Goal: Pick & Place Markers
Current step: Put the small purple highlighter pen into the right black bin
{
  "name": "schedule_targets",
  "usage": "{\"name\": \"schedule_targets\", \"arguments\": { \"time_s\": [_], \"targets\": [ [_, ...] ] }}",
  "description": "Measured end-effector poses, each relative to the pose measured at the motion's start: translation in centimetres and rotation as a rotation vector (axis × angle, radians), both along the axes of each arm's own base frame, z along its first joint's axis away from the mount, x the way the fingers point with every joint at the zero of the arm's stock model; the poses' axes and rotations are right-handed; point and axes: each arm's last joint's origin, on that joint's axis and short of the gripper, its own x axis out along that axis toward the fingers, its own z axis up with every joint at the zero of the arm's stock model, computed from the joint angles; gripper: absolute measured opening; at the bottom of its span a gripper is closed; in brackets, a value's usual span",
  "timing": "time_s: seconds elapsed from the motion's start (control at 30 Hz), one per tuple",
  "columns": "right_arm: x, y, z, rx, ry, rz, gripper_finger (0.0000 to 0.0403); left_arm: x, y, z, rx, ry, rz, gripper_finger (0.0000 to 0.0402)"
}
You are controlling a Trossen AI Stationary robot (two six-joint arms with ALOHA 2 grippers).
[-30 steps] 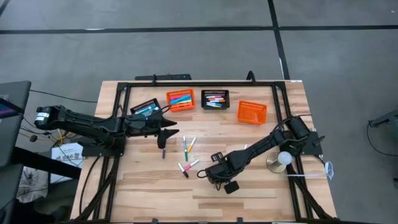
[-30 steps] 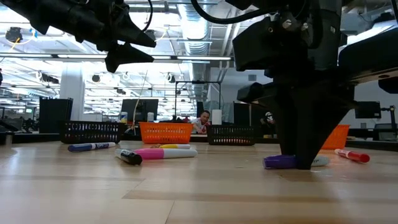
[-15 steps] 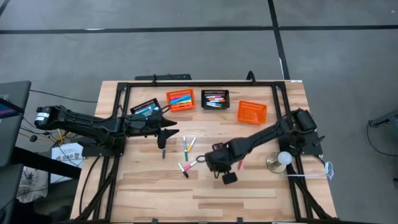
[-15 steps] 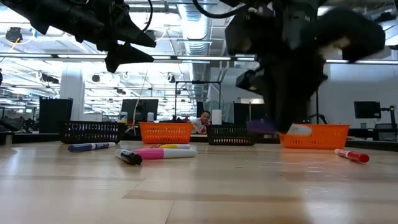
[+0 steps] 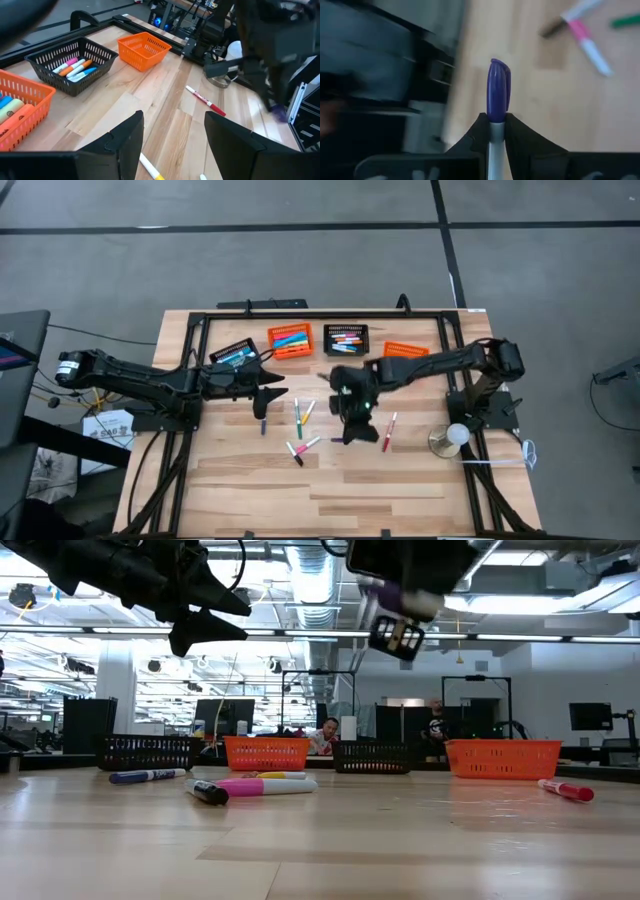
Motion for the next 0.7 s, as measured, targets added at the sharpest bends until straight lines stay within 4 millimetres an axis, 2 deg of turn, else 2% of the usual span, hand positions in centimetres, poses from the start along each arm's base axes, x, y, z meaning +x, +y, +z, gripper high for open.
{"name": "schedule_targets", "arguments": {
  "time_s": [0.13,0.27,0.5,0.7],
  "targets": [
    [0.4,-2.0,0.9,0.252,0.004,0.001,0.0034,0.0,0.0,0.0,0.000,0.000,0.000,0.0209],
    [0.8,-3.1,1.1,0.359,0.001,0.012,0.0036,0.0,0.0,0.0,0.000,0.000,0.000,0.0209],
    [0.9,-3.5,1.1,0.344,-0.015,-0.006,0.0031,0.0,0.0,0.0,0.000,0.000,0.000,0.0209],
    [1.0,-3.5,0.7,0.178,-0.057,-0.068,0.0033,0.0,0.0,0.0,0.000,0.000,0.000,0.0209]
  ]
}}
